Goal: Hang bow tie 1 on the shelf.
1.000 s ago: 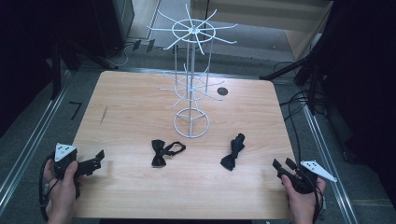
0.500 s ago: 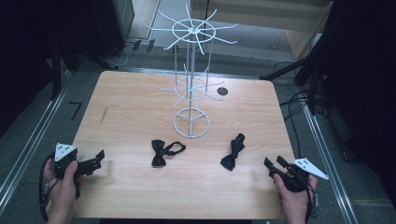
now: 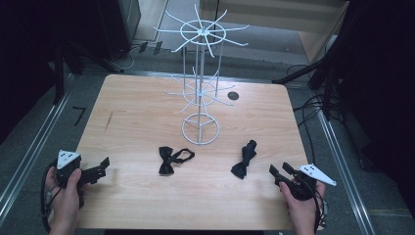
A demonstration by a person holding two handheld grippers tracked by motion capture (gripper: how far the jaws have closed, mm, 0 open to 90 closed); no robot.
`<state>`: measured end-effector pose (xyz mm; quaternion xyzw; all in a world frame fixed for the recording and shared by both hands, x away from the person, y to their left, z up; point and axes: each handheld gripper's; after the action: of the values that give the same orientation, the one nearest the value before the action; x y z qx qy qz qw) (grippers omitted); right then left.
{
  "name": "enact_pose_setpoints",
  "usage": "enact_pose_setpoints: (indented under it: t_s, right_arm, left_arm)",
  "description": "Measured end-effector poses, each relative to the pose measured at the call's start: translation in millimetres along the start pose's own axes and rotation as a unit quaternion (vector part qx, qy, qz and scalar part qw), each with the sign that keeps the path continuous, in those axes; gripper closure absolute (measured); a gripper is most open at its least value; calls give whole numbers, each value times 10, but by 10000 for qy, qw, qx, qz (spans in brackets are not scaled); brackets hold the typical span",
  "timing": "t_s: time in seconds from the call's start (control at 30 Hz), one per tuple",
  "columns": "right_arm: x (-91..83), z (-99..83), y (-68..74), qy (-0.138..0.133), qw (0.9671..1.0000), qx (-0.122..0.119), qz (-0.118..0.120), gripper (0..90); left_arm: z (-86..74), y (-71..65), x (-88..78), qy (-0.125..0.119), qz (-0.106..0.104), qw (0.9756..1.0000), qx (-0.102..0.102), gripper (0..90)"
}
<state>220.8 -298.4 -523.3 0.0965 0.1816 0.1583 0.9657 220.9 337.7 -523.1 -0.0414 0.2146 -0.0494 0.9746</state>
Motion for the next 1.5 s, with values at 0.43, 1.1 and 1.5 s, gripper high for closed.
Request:
enact_pose_setpoints:
  t_s: [0.43,1.1,1.5]
  right_arm:
    - [105,33,181,155,9994,-40,293,452]
    - [376,-5,458,422,9964,-173,715,502]
    - [540,-35,527,588,9942,-74,894,570]
  left_arm:
    - [0,3,1,-2,1,10000,-17,0]
    - [0,5,2,-2,-11,10000,-39,0]
    - [0,5,4,-2,-7,10000,-45,0]
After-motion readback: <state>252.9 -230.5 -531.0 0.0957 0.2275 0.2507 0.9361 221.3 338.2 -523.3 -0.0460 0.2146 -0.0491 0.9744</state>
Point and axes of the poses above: each handheld gripper's, and its own axes: x roughly forward along the jaws, z roughly out of its top, y roughly to its left, and after that the axes turned 10 degrees about -y, right-handed
